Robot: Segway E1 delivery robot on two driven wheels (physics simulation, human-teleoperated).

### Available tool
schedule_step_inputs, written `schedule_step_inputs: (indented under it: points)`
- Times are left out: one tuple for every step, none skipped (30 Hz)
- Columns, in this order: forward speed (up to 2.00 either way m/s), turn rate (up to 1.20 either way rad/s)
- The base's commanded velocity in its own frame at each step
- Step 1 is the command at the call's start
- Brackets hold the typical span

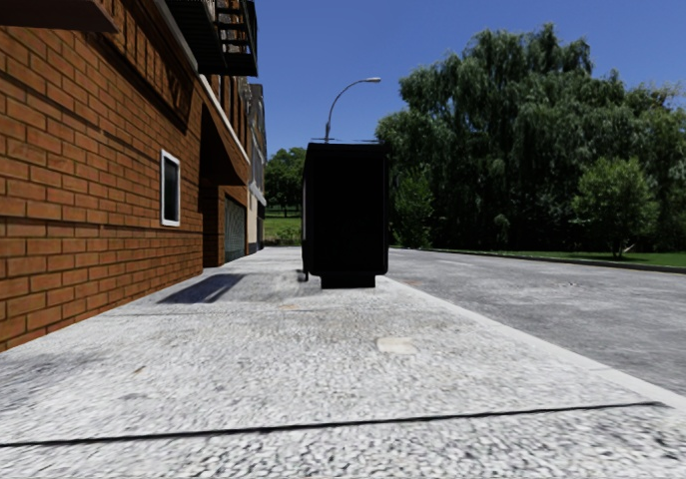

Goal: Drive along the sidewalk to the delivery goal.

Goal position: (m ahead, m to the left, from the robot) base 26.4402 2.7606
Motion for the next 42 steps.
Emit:
schedule_step_inputs:
  points:
    - [2.0,0.34]
    - [2.0,0.34]
    - [2.0,0.34]
    - [2.0,0.34]
    - [2.0,0.34]
    - [2.0,0.34]
    - [2.0,0.34]
    - [2.0,0.34]
    - [2.0,0.34]
    - [2.0,0.34]
    - [2.0,0.34]
    - [2.0,0.34]
    - [2.0,0.34]
    - [2.0,0.34]
    - [2.0,0.34]
    - [2.0,0.34]
    - [2.0,0.34]
    - [2.0,0.34]
    - [2.0,0.34]
    - [2.0,0.34]
    - [2.0,0.34]
    - [2.0,0.34]
    - [2.0,0.34]
    - [2.0,0.34]
    - [2.0,0.34]
    - [2.0,0.34]
    - [2.0,0.34]
    - [2.0,0.34]
    - [2.0,0.34]
    - [2.0,0.31]
    - [2.0,0.25]
    - [2.0,0.14]
    - [2.0,0.0]
    - [2.0,0.0]
    - [2.0,0.0]
    - [2.0,0.0]
    - [2.0,0.0]
    - [2.0,0.0]
    - [2.0,0.0]
    - [2.0,0.0]
    - [2.0,0.0]
    - [2.0,0.0]
